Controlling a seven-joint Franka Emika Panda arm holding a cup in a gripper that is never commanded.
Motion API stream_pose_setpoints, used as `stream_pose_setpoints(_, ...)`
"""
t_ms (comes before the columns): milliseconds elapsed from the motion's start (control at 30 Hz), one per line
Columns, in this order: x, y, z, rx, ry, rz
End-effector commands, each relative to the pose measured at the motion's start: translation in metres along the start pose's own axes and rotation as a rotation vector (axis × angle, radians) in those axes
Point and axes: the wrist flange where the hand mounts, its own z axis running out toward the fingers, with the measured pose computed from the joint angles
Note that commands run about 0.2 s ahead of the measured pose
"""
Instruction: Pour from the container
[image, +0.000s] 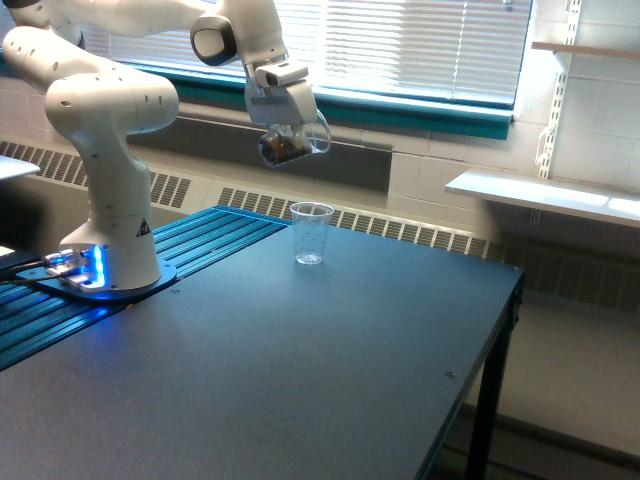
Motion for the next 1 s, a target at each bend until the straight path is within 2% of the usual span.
stream_pose_setpoints(33,-0.011,0.007,0.014,-0.018,-0.039,-0.002)
stream_pose_setpoints(1000,-0.027,0.004,0.046,-0.066,-0.124,-0.032)
